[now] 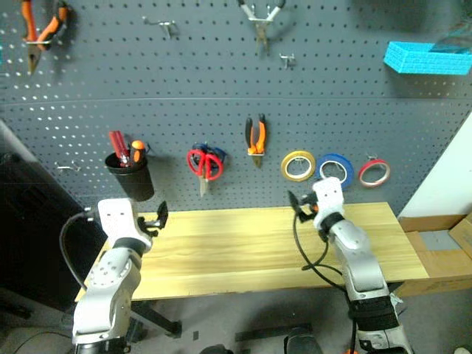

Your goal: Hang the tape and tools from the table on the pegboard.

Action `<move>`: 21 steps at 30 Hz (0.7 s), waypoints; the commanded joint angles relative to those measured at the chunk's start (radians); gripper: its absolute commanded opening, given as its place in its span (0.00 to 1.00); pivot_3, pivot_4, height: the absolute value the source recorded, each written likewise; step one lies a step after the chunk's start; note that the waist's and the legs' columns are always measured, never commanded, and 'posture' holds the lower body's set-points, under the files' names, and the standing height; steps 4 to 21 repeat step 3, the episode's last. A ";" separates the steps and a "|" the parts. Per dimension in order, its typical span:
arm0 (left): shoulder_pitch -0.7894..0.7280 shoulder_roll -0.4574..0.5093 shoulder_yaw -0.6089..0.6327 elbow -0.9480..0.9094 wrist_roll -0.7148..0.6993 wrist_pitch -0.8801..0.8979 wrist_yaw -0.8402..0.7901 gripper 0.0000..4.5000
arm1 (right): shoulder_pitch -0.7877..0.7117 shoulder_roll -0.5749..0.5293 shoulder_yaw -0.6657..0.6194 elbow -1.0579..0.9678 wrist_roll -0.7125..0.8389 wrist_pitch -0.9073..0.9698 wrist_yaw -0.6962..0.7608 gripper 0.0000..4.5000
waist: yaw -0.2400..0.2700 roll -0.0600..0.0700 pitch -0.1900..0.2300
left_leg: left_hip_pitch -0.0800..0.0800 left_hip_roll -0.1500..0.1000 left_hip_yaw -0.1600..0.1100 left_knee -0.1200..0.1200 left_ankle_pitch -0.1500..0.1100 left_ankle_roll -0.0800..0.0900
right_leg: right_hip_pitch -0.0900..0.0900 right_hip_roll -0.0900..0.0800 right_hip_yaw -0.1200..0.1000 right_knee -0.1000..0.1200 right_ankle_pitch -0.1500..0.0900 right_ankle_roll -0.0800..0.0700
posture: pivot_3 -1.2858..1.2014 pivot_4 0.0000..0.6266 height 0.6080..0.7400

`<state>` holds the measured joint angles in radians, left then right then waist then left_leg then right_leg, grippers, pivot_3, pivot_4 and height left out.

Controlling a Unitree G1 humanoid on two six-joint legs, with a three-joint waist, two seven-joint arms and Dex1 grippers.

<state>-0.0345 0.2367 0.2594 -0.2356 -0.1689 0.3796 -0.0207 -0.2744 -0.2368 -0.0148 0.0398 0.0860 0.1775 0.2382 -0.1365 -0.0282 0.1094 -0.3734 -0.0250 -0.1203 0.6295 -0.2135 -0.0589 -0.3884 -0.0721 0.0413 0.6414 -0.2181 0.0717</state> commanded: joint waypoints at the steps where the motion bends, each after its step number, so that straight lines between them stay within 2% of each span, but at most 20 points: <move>1: -0.006 -0.002 0.016 0.034 -0.003 -0.068 -0.019 0.83 | -0.006 -0.024 -0.078 0.107 -0.015 -0.117 -0.047 1.00 | 0.000 0.002 -0.005 | 0.000 0.000 0.001 0.000 0.000 0.000 | 0.000 0.000 0.000 0.000 0.000 0.000 | 0.48 0.00 1.00; 3: 0.003 0.005 0.009 0.070 0.017 -0.124 -0.032 0.83 | -0.008 -0.039 -0.107 0.188 -0.012 -0.155 -0.057 1.00 | -0.001 0.003 -0.009 | 0.000 0.001 0.002 0.000 0.000 0.000 | 0.000 0.000 0.001 0.000 0.000 0.000 | 0.48 0.00 1.00; 21: 0.003 0.005 0.009 0.070 0.017 -0.124 -0.032 0.83 | -0.008 -0.039 -0.107 0.188 -0.012 -0.155 -0.057 1.00 | -0.001 0.003 -0.009 | 0.000 0.001 0.002 0.000 0.000 0.000 | 0.000 0.000 0.001 0.000 0.000 0.000 | 0.48 0.00 1.00</move>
